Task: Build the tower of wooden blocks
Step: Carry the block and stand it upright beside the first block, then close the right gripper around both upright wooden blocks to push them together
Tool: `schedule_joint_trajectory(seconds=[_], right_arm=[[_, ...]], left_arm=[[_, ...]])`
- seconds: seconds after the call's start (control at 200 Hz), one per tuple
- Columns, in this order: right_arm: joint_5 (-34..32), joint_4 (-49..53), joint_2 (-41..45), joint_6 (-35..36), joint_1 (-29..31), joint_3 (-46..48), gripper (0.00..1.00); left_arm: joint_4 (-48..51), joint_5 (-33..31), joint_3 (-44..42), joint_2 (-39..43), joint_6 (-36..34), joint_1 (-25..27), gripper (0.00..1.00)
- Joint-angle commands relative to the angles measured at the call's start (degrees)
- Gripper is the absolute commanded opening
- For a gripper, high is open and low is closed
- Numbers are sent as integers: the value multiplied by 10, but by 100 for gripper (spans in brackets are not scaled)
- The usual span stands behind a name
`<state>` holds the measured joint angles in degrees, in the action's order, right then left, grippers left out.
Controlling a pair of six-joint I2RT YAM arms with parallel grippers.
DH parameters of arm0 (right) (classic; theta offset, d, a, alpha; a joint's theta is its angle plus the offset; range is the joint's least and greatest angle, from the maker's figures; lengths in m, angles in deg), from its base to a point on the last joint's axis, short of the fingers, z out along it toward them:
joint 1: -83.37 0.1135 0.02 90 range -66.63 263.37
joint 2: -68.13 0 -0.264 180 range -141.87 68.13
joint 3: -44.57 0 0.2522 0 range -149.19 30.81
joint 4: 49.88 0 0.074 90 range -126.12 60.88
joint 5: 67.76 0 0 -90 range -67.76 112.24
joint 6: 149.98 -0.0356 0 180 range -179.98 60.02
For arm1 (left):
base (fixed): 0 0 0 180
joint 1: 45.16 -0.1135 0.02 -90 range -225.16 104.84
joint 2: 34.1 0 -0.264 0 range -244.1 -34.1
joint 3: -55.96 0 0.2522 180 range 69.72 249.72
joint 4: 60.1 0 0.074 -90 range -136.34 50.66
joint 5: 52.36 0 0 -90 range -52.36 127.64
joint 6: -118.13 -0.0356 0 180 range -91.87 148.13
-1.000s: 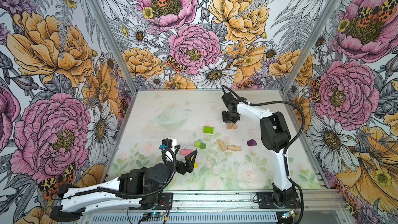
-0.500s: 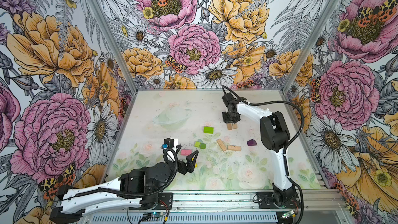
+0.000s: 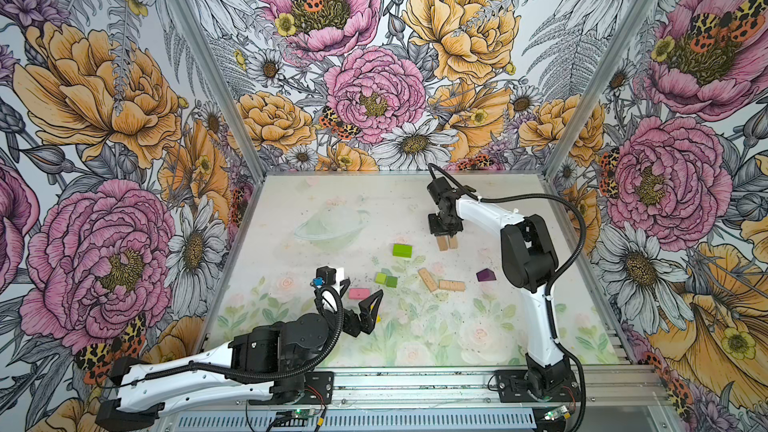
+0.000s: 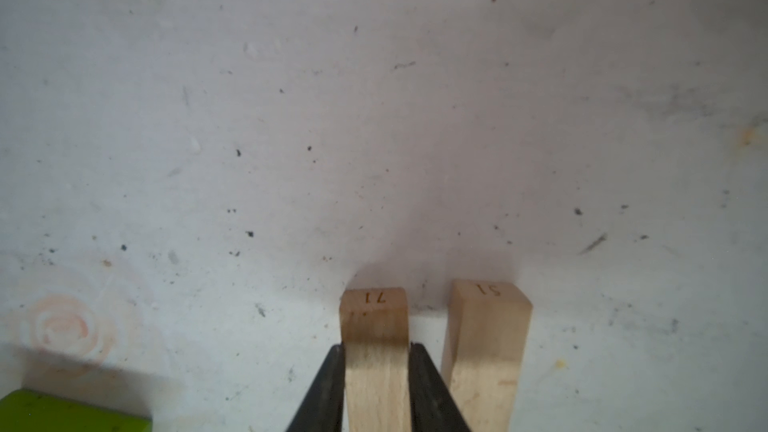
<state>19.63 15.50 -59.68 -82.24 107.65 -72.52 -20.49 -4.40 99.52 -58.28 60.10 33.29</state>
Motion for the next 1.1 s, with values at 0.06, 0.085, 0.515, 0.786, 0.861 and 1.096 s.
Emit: schedule_joint_trajectory(seconds=[0.06,0.085,0.515,0.786,0.861,1.096], right_arm=[[-12,8,-16,-5,-5,-20,27],[-12,9,-16,-5,-5,-20,27],[-20,11,73,-2,-5,22,61],[8,10,83,10,-13,70,86],[17,10,73,16,-14,73,88],[32,-10,54,30,-14,81,89]], left_arm=[[-10,12,11,11,-12,-6,99],[-10,13,11,11,-12,-6,99],[-9,13,13,13,-8,-6,99],[-11,19,11,15,-2,-6,99],[-11,22,10,16,1,-6,99],[-9,24,10,18,6,-2,99]])
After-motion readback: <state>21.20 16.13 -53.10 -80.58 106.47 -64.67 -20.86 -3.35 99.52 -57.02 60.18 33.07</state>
